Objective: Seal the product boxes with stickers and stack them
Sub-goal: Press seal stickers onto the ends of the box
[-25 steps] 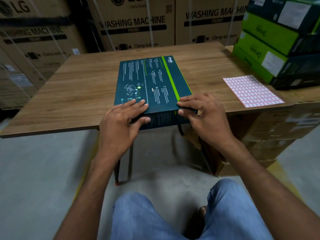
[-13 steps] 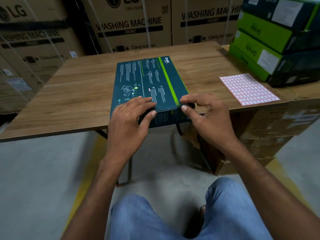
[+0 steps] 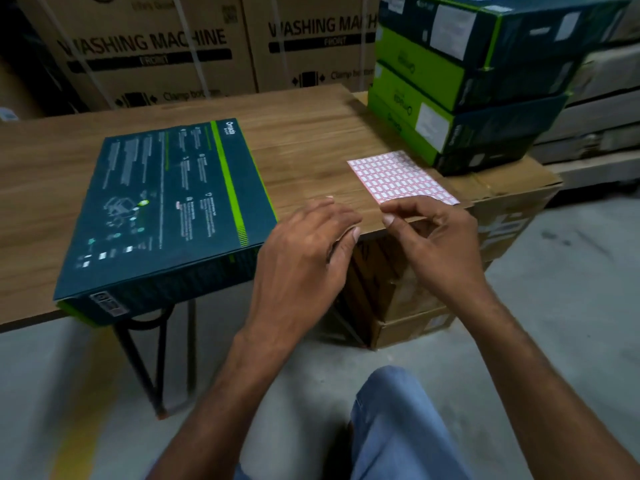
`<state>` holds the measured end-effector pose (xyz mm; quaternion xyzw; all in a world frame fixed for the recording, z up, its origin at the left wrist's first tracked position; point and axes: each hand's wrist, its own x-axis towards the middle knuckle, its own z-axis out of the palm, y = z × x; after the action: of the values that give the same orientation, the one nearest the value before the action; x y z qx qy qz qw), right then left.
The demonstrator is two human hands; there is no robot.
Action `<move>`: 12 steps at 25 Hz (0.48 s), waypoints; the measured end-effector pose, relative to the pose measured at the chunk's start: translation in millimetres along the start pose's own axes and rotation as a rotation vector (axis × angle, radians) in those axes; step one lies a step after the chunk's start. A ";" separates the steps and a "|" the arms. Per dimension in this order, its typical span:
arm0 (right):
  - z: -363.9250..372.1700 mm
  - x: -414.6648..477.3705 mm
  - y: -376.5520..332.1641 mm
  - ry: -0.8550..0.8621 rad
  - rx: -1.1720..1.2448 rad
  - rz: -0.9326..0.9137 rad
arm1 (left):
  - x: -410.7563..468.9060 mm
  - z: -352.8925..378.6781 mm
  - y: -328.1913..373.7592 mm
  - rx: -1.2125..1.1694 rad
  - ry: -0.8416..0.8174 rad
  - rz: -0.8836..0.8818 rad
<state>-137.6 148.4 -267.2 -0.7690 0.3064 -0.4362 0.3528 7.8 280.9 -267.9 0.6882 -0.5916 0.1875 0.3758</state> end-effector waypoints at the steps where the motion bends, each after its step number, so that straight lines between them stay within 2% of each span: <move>1: -6.9 4.6 8.3 0.007 -0.035 0.021 | 3.8 9.0 1.9 -0.018 -0.020 -0.010; 7: -28.7 26.7 55.5 -0.021 -0.266 0.061 | 22.8 54.4 -5.8 -0.058 -0.153 -0.120; 12: -24.9 37.2 78.0 -0.089 -0.500 -0.041 | 47.0 88.7 -18.1 0.119 -0.433 -0.012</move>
<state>-156.4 68.6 -304.2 -0.8568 0.3733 -0.3195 0.1562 19.3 184.0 -297.7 0.7371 -0.6421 0.0678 0.1998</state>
